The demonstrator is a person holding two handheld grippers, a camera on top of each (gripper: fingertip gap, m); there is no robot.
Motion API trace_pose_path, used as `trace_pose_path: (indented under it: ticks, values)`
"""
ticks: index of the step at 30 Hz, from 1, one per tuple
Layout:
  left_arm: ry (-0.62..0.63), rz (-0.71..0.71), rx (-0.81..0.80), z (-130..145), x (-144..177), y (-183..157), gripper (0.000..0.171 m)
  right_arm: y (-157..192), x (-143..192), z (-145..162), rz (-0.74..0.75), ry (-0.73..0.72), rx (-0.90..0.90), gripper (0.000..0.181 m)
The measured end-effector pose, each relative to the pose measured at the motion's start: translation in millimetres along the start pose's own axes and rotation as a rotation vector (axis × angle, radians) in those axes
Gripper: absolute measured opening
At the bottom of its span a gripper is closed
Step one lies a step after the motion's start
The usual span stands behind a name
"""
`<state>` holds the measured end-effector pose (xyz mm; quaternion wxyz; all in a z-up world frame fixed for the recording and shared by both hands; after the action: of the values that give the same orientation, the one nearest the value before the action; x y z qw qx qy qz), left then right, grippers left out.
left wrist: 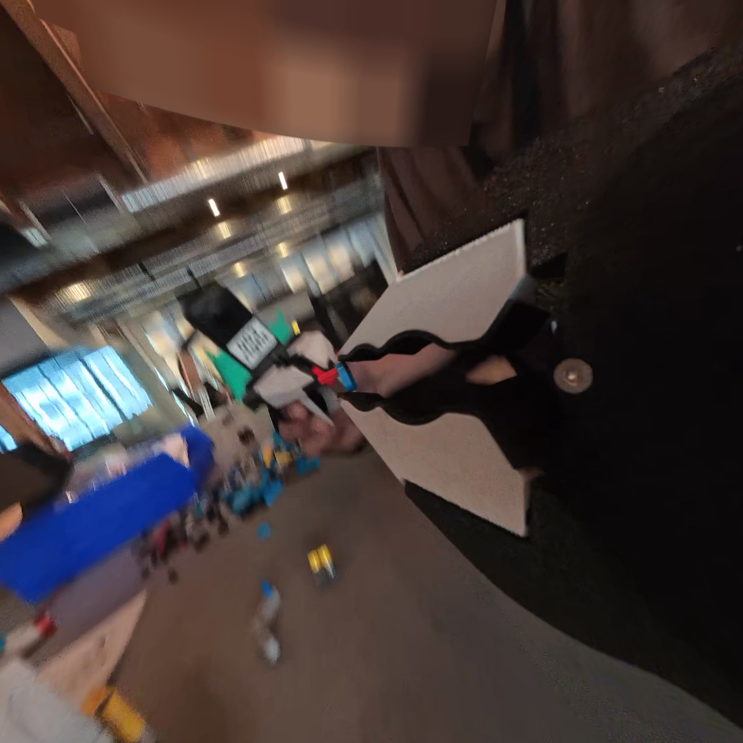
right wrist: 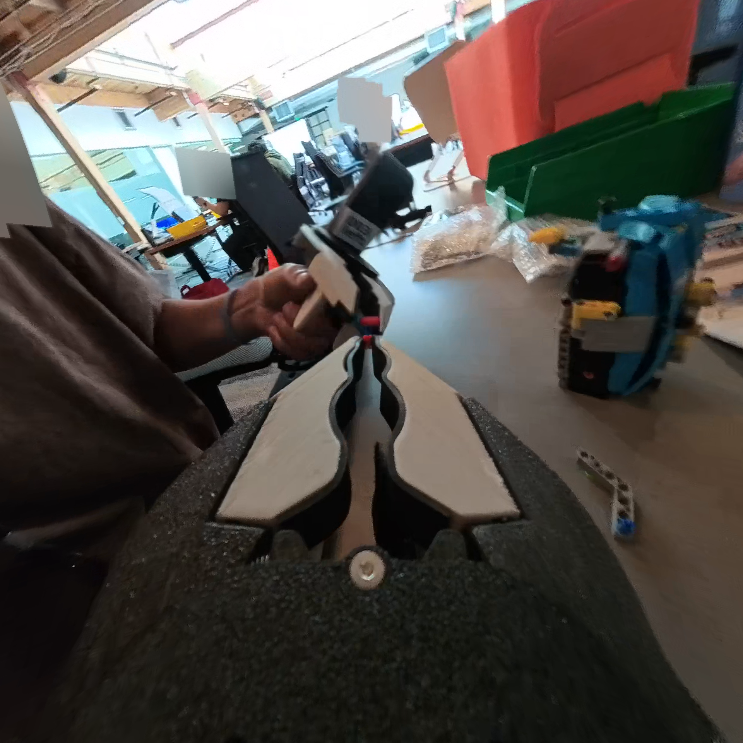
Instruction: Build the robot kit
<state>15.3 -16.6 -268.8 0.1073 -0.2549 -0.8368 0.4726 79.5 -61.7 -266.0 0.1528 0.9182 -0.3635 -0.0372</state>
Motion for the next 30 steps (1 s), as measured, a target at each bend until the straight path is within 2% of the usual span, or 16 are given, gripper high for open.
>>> trace_pose_path:
  ticks: [2,4,8,13,18,21,25,30]
  values:
    - [-0.073,0.180,0.101,-6.4,-3.1,-13.8,0.014,7.3,-2.9,-10.3,-0.024,-0.077,0.006,0.003]
    - [-0.121,0.301,0.147,-9.2,-6.1,-23.4,0.014,10.1,-4.2,-21.6,-0.067,-0.170,-0.083,0.003]
    - [-0.156,0.372,0.141,-7.7,-14.1,-31.6,0.014,15.6,-1.8,-34.5,-0.109,-0.282,-0.141,0.002]
    - [-0.169,0.389,0.185,-7.9,-19.2,-29.9,0.014,18.1,-5.4,-29.0,-0.054,-0.229,-0.059,0.002]
    - [-0.204,0.275,0.169,-11.8,-20.5,-19.4,0.014,8.4,-4.4,-25.2,0.038,-0.201,-0.029,0.003]
    - [-0.226,0.125,0.062,-12.2,-22.5,-13.5,0.015,1.5,-6.5,-18.6,0.080,-0.159,-0.042,0.002]
    - [-0.199,-0.043,-0.201,-9.9,-22.2,-19.8,0.010,2.6,-5.3,-18.7,-0.014,-0.198,-0.161,0.003]
    - [-0.167,-0.062,-0.316,-8.3,-20.7,-26.5,0.007,7.8,-5.6,-22.4,-0.098,-0.232,-0.216,0.003]
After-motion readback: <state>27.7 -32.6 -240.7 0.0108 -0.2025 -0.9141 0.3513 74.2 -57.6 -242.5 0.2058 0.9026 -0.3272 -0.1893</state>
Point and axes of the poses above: each gripper's, where its closed fingertips meet, x back along the fingers, z out of its underside, y = z × x across the jaws, the point moved 3 cm from there along x, back along the fingers, and after that the axes turned 1 degree about -y, right-handed, at the moved point
